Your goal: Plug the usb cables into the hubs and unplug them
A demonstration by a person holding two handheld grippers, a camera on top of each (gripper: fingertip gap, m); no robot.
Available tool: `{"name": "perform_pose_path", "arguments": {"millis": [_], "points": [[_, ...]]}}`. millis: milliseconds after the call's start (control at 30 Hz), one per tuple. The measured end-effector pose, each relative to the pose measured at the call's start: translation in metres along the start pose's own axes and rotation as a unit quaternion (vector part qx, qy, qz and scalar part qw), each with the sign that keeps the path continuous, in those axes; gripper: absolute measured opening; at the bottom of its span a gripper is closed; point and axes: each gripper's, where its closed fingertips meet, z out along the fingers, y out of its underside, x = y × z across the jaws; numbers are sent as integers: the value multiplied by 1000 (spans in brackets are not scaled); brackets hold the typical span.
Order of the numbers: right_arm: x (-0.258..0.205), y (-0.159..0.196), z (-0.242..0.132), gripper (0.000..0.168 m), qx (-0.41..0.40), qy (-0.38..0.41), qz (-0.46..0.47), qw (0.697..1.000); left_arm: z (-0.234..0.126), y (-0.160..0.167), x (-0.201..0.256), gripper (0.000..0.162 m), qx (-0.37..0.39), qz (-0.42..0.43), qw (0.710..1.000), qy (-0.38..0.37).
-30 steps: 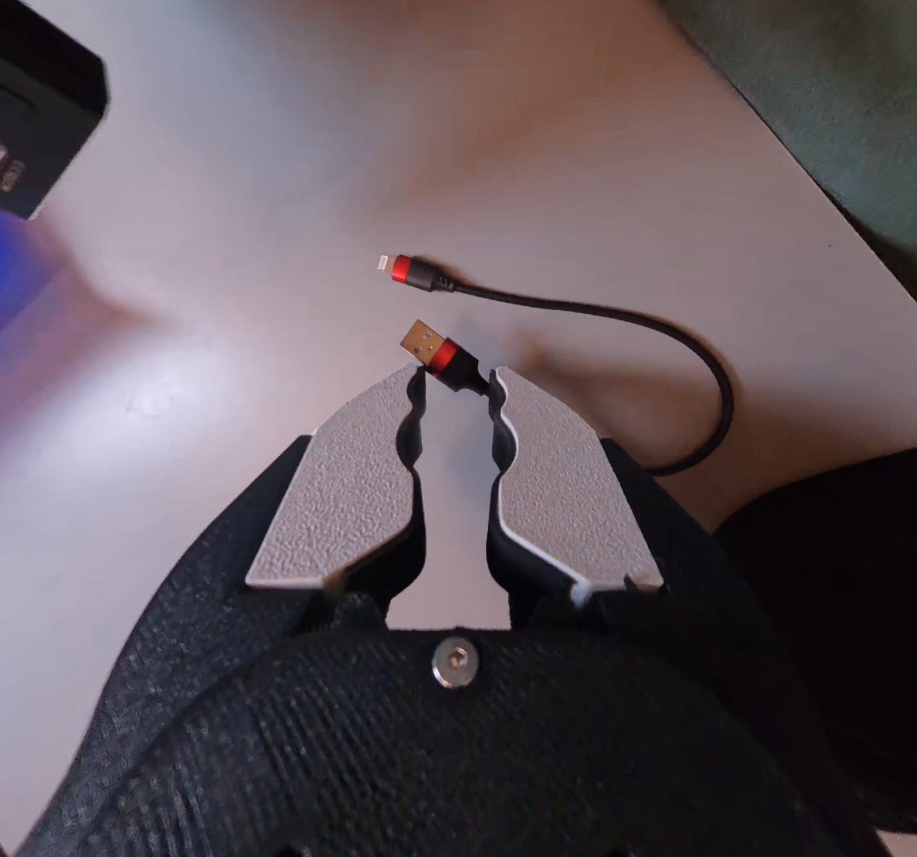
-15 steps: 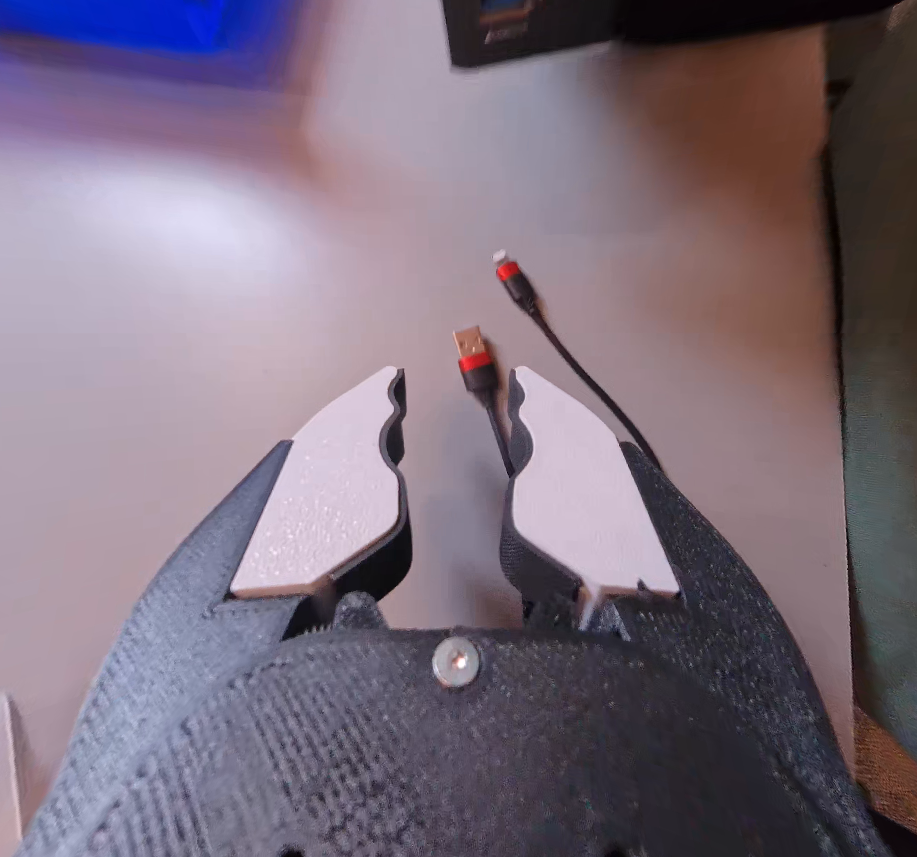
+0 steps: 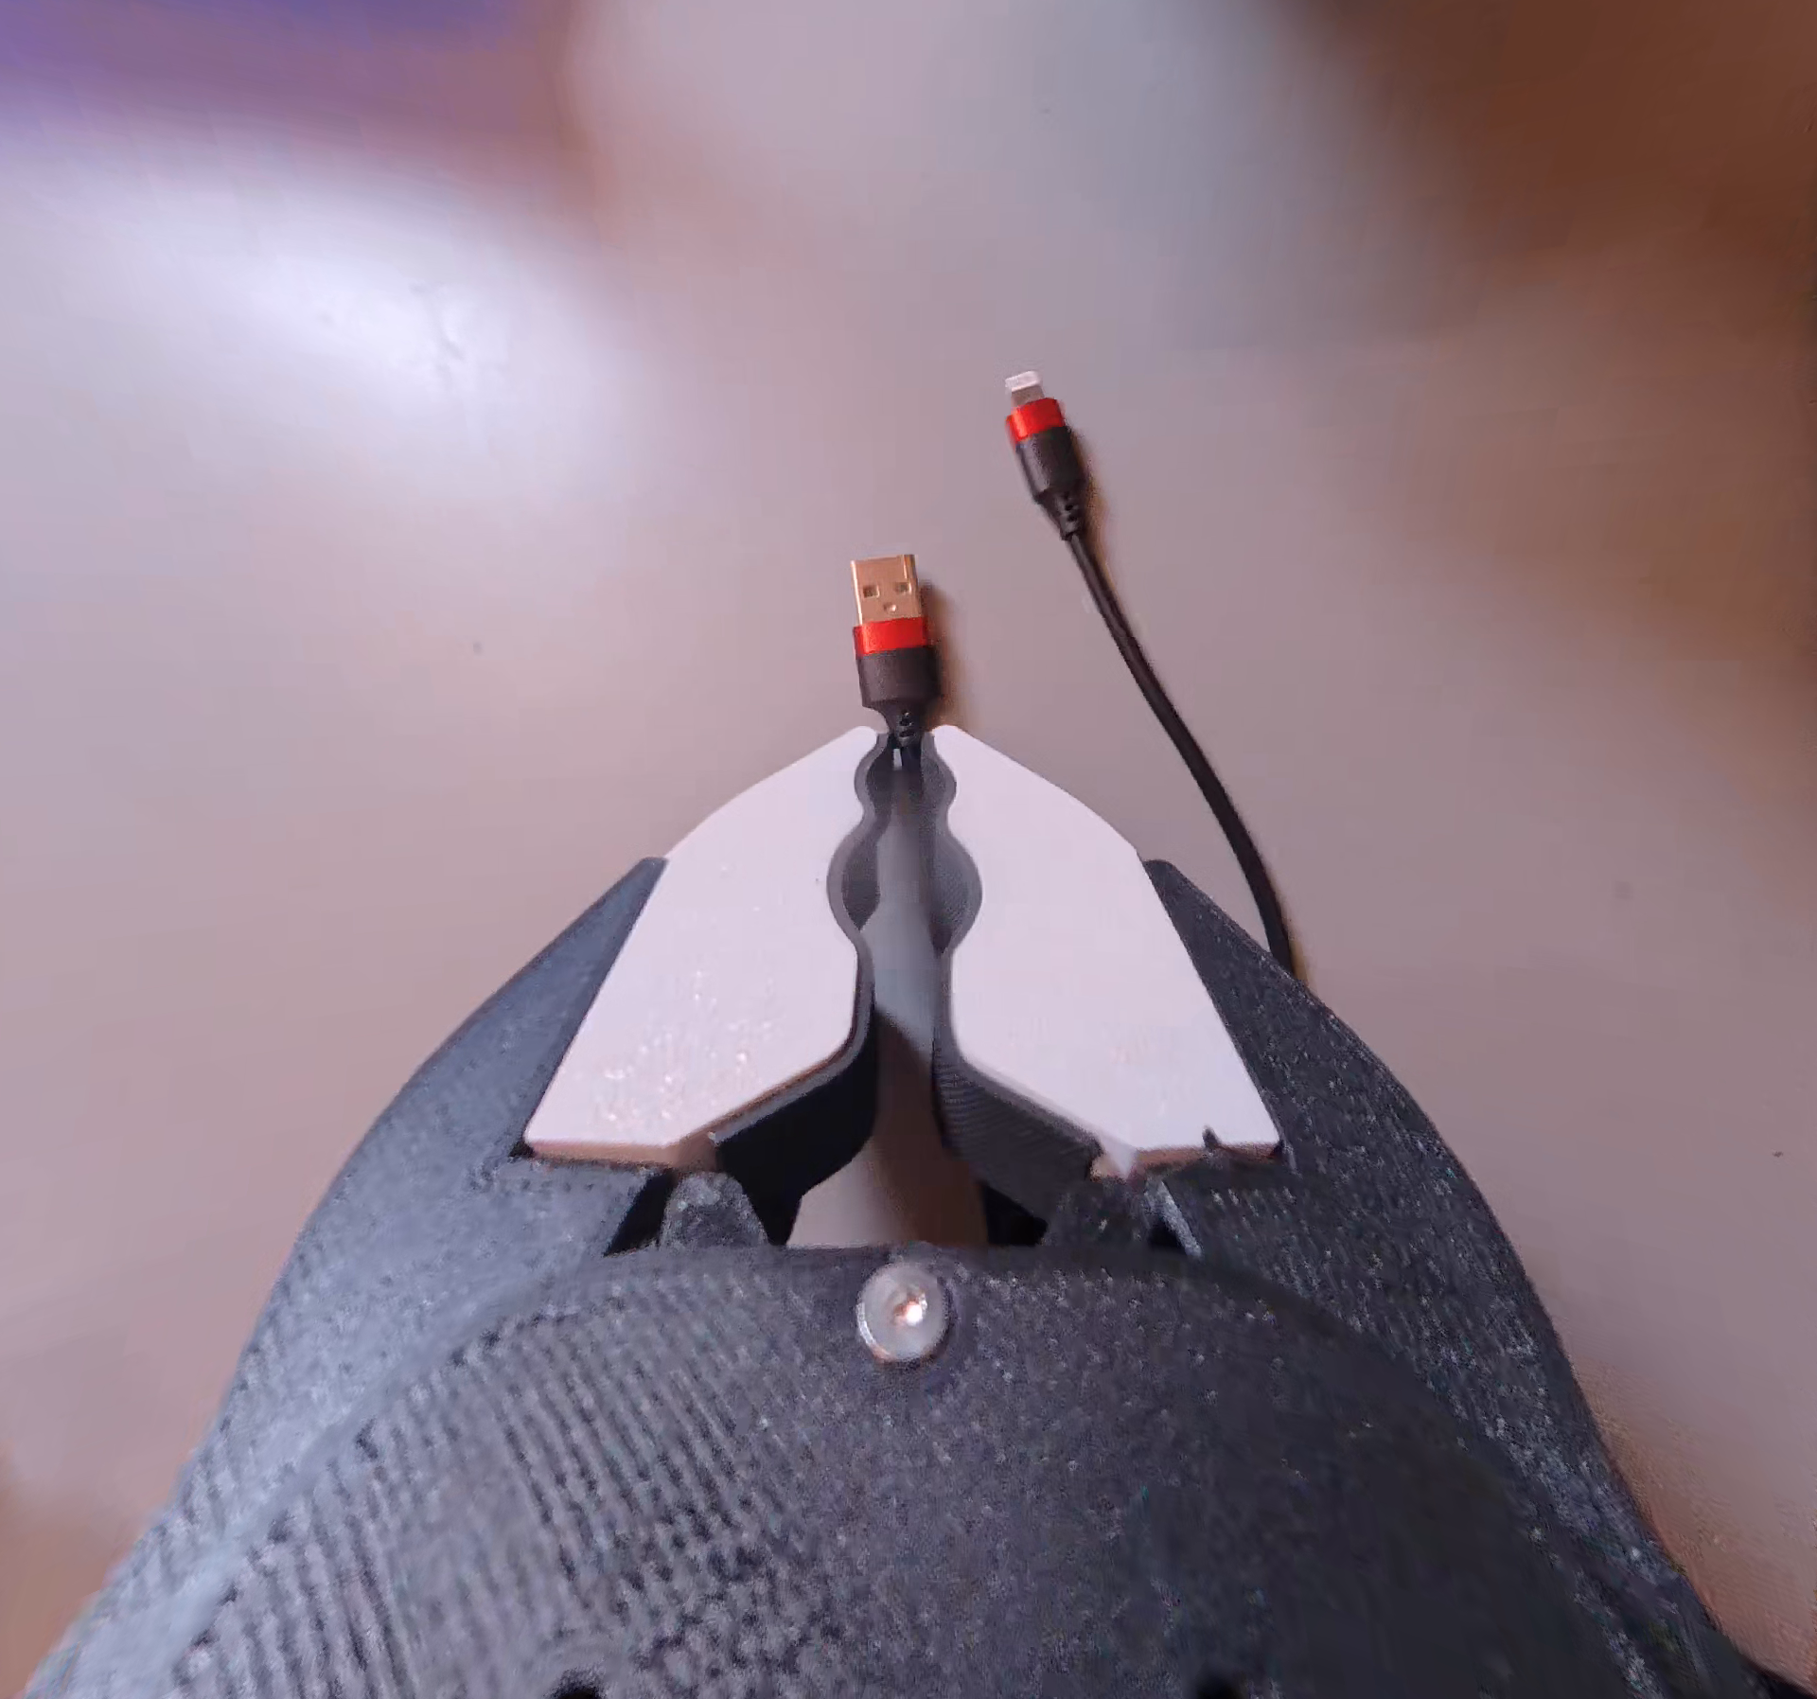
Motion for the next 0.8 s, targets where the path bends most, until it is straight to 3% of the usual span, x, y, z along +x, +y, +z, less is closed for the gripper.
{"name": "perform_pose_path", "arguments": {"millis": [100, 200, 367, 433, 633, 800], "points": [[3, 0, -1, 72, 0, 7, 2, 1000, -13, -7, -24, 5, 4, 26, 999, -46], [5, -3, -4, 72, 6, 14, 1, 1000, -40, -19, -65, 5, -7, 73, 986, -147], [7, -6, -6, 72, 8, 27, -6, 1000, -86, -51, -115, 5, -21, 174, 929, -327], [7, -7, -7, 72, 8, 30, -8, 1000, -77, -54, -103, 5, -24, 187, 932, -310], [7, -8, -9, 72, 11, 32, -8, 999, -24, -31, -32, 24, 0, 112, 986, -119], [6, -7, -7, 72, 7, 30, -8, 999, -13, -17, -23, 25, 7, 33, 998, -52]]}}
